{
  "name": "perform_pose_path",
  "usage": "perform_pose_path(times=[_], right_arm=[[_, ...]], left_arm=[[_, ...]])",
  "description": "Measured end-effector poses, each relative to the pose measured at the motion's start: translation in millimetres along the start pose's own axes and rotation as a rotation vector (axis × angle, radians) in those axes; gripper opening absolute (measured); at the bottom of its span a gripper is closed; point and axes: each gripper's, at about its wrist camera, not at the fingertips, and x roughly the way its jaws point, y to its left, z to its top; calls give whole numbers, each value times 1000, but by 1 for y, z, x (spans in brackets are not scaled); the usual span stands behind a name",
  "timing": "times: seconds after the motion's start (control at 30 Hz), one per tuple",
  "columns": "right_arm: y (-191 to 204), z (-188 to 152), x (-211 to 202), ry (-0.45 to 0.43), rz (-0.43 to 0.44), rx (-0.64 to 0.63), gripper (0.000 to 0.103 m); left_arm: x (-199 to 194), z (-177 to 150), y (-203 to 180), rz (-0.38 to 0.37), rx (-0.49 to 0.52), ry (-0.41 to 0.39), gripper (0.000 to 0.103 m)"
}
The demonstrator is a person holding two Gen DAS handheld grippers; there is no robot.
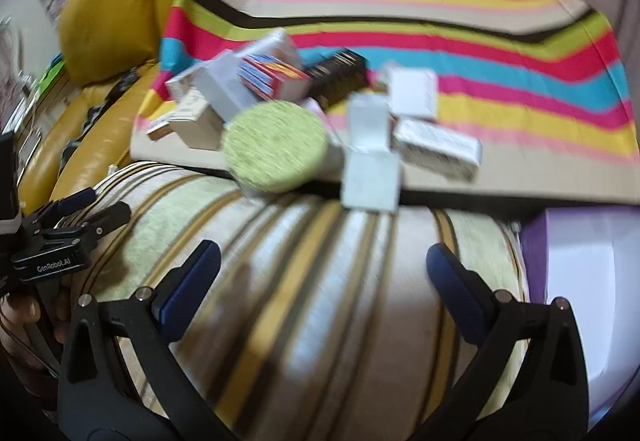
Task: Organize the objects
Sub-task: 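Grasp the green round sponge with the right gripper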
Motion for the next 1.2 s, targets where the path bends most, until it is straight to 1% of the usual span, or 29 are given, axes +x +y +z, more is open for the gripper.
perform_pose_path(times=[0.1,0.23,0.4,0.5,0.63,0.8,0.93,1.03,1.07,1.2], right_arm=[[7,15,7,-23,23,-30,103],[17,30,19,-17,37,-65,103],[21,41,36,3,52,-91,103],[27,45,43,13,47,-121,103],[33,49,53,30,39,-153,103],[33,54,62,31,42,-143,103],[33,57,68,31,42,-139,102],[35,57,71,36,41,-145,96],[35,56,72,39,44,-145,93],[33,53,71,31,44,-145,85]], left_arm=[[-2,4,3,-17,-23,-1,103],[0,14,11,-38,-76,4,103],[6,27,17,-19,-101,10,103],[8,33,21,-10,-115,4,103],[16,40,29,-15,-153,20,103],[23,48,37,-19,-191,28,103],[32,57,47,-4,-252,35,103],[42,66,52,19,-295,43,103],[46,69,53,25,-307,47,103],[62,83,50,60,-324,59,103]])
